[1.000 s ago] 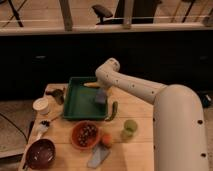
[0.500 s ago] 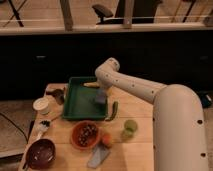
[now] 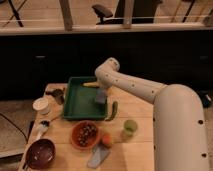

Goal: Wipe tray with sponge

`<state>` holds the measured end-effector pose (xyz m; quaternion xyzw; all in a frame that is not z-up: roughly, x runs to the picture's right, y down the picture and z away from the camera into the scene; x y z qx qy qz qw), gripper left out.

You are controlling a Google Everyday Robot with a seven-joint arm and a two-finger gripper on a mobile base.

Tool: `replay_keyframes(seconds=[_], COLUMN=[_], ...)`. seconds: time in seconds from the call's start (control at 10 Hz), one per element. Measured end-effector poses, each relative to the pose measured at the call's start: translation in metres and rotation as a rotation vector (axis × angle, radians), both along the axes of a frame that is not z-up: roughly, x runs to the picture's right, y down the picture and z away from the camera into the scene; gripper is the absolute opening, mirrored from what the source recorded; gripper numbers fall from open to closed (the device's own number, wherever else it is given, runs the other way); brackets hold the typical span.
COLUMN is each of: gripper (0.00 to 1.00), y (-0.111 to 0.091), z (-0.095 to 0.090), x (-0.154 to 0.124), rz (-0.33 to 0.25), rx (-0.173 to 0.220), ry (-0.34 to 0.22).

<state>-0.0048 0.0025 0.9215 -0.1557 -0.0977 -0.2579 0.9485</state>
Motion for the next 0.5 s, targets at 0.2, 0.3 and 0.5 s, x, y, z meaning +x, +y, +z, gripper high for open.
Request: replay_keyframes(seconds=[0.2, 0.3, 0.5], gripper=[0.00, 0.00, 0.00], y=[0.0011, 0.0008, 0.0011], z=[-0.0063, -0.0087, -0.0134], x=[-0.0026, -0.0017, 0.0006], rz=[0.002, 0.002, 0.002], rx=[-0.012, -0.017, -0.030], ry=[0.004, 0.008, 0.017])
